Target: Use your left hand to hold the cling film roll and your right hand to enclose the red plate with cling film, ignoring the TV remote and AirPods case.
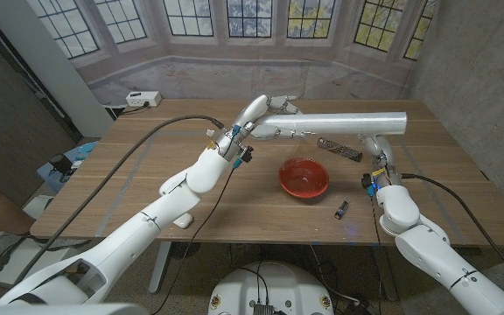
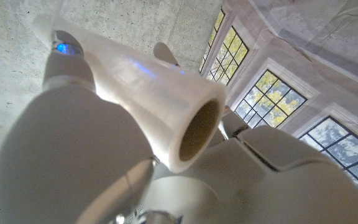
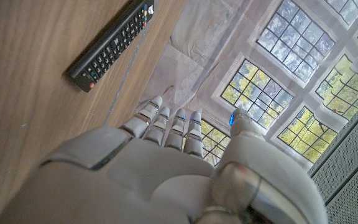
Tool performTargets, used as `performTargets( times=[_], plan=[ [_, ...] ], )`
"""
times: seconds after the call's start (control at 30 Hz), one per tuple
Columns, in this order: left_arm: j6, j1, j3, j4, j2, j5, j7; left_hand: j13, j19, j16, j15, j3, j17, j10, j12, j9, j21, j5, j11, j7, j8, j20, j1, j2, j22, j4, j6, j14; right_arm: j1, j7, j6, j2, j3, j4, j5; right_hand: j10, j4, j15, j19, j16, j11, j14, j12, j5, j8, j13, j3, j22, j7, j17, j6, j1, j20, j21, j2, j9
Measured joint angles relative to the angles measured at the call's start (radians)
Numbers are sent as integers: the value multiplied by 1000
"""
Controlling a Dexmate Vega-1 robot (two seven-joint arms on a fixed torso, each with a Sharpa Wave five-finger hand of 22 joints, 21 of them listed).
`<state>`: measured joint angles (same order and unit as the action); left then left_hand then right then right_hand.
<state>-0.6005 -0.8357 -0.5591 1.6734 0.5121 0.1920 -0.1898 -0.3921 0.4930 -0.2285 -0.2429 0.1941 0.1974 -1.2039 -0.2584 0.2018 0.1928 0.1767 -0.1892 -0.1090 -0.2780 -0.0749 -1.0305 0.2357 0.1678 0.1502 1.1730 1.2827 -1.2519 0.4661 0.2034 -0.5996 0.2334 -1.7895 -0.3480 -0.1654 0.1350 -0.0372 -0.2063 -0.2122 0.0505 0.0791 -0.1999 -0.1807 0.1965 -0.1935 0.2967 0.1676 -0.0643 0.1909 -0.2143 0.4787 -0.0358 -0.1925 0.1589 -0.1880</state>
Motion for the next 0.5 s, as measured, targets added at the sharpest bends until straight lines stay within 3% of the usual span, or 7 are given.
performTargets(
  times=[0.5],
  plan=[
    [140,-73,18,151,51,-119,93,-5,-2,0,0,0,1,0,0,1,0,0,0,4,1,9,0,0,0,0,-4,0,-13,4,0,2,-9,-6,3,0,0,0,0,0,0,0,0,0,0,0,0,0,0,0,0,0,0,0,0,0]
  ],
)
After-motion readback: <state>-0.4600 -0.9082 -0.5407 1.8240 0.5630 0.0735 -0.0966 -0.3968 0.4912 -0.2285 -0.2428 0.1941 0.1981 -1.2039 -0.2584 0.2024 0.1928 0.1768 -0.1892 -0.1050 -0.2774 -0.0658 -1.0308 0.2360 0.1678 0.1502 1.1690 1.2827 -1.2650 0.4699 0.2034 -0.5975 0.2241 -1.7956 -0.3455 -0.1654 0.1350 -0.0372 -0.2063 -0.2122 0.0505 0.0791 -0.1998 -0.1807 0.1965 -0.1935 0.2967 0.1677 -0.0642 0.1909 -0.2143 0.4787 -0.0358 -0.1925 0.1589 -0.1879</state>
